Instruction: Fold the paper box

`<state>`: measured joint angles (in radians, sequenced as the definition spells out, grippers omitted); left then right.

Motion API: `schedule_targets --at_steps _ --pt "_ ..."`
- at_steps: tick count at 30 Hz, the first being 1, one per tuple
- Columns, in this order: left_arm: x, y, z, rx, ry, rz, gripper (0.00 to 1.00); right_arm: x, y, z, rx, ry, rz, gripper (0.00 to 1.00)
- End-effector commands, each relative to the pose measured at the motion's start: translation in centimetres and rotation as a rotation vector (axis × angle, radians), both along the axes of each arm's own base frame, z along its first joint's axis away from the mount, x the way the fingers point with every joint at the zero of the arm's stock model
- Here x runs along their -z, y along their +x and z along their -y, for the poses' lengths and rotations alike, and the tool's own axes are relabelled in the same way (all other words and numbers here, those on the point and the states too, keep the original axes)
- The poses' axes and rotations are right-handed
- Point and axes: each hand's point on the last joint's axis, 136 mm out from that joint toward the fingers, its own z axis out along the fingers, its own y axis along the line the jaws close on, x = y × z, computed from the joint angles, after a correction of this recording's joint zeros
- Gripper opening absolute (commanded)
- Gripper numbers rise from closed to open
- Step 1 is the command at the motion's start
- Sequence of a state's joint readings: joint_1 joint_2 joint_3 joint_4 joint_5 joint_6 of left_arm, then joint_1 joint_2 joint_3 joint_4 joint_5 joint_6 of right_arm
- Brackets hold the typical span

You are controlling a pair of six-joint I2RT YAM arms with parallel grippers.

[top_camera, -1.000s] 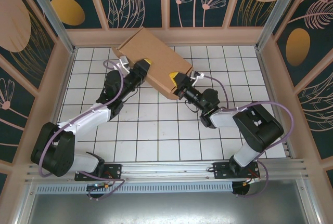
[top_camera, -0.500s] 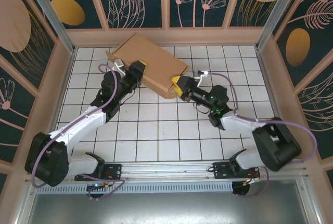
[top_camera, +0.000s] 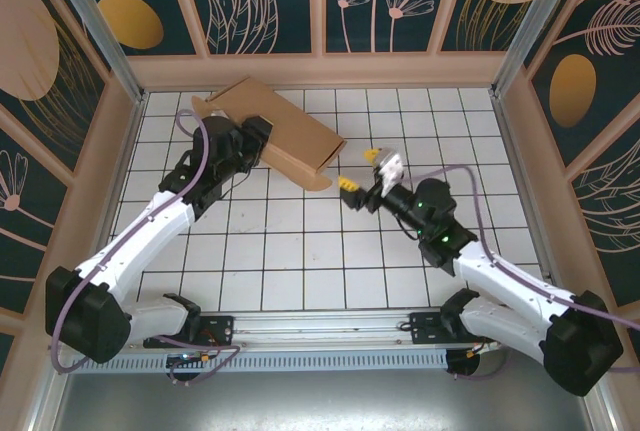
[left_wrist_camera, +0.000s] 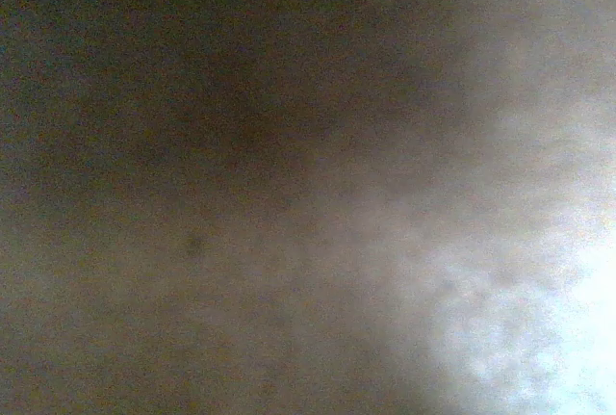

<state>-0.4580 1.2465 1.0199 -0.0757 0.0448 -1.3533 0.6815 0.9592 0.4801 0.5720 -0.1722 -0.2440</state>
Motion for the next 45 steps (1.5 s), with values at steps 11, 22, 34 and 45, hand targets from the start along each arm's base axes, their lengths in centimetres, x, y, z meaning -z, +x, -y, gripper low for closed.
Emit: schedule_targets --at_steps 11,22,34,45 --pt "1.7 -2.1 0.7 0.094 0.035 -0.115 0.28 0.5 0.2 -1.1 0.110 -0.359 0.613 0.90" --pt "1.6 -2.1 1.4 0.110 -0.015 -0.140 0.28 3.2 -0.3 -5.4 -0.015 -0.357 0.586 0.88" --pt "3.3 -2.6 2.3 0.155 -0.039 -0.201 0.38 2.8 1.2 -6.8 0.027 -0.270 0.559 0.51" --pt "-0.9 -3.0 -0.4 0.132 0.138 -0.018 0.74 5.7 0.8 -5.9 -0.073 -0.170 0.313 0.43"
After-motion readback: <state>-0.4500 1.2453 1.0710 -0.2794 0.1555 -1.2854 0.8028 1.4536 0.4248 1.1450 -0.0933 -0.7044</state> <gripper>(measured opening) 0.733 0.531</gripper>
